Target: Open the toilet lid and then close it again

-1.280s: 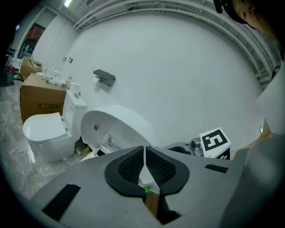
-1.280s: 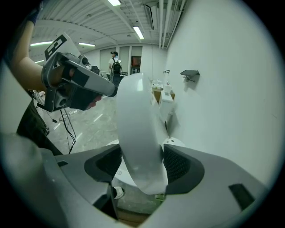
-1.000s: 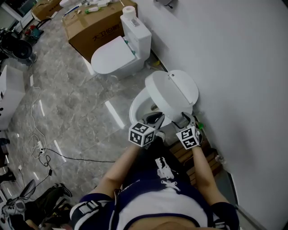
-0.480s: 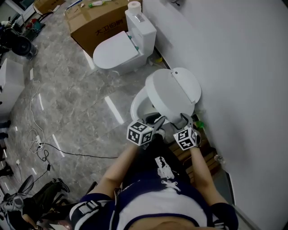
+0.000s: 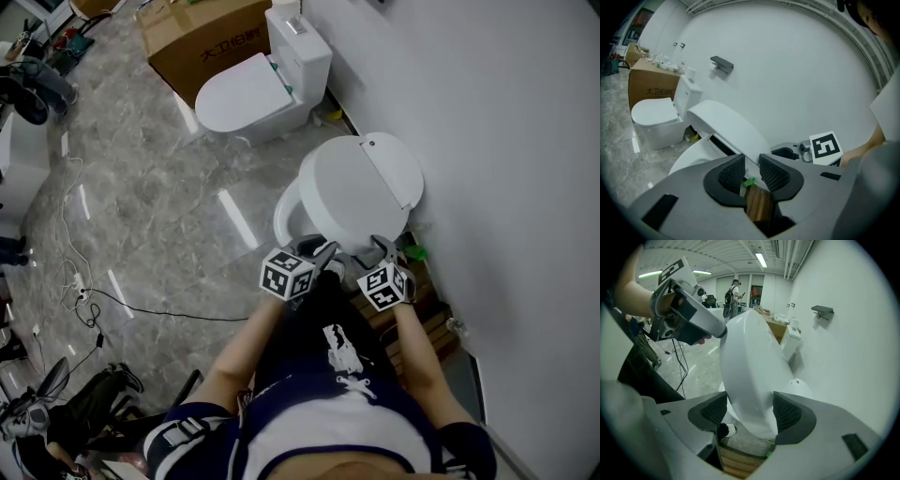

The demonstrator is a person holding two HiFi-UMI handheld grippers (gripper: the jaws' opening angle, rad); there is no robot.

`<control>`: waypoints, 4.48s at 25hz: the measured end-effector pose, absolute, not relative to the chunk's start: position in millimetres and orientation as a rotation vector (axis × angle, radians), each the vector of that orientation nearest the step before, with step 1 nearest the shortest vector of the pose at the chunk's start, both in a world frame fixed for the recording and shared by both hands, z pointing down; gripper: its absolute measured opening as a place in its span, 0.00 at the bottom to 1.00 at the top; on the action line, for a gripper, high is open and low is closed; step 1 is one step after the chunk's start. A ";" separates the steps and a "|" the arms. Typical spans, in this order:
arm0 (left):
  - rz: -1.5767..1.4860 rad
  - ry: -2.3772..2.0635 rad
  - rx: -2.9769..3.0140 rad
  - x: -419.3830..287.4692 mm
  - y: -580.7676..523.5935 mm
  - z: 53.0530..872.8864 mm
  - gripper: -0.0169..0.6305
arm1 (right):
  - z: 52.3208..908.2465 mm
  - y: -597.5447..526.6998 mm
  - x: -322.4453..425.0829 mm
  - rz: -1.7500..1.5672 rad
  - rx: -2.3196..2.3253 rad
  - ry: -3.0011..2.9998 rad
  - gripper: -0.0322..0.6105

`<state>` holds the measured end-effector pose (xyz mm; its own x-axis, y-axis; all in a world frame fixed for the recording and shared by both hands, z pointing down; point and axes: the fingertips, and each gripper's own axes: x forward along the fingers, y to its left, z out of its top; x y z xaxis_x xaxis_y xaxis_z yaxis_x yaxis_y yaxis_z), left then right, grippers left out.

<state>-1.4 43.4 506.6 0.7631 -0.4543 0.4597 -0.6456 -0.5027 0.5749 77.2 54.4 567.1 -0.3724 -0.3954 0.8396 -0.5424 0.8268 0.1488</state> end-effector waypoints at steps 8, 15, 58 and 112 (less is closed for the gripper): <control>0.367 -0.857 2.140 -18.7 58.1 528.2 0.17 | 583.3 67.1 64.3 0.190 0.634 -2.000 0.48; 0.394 -0.849 2.101 -32.7 68.6 548.2 0.18 | 597.9 76.6 52.7 0.183 0.582 -1.990 0.48; 0.586 -0.818 1.845 -102.9 131.8 721.2 0.20 | 721.5 124.8 0.1 0.252 0.408 -1.996 0.38; 0.626 -1.119 1.371 -166.1 116.7 906.0 0.03 | 835.3 113.8 11.6 0.463 0.361 -1.912 0.20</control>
<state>-166.1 116.7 906.0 0.3928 -0.2486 0.8854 -0.8846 0.1609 0.4376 11.6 113.8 835.3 -0.3704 -0.0335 0.9283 -0.4546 0.8780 -0.1497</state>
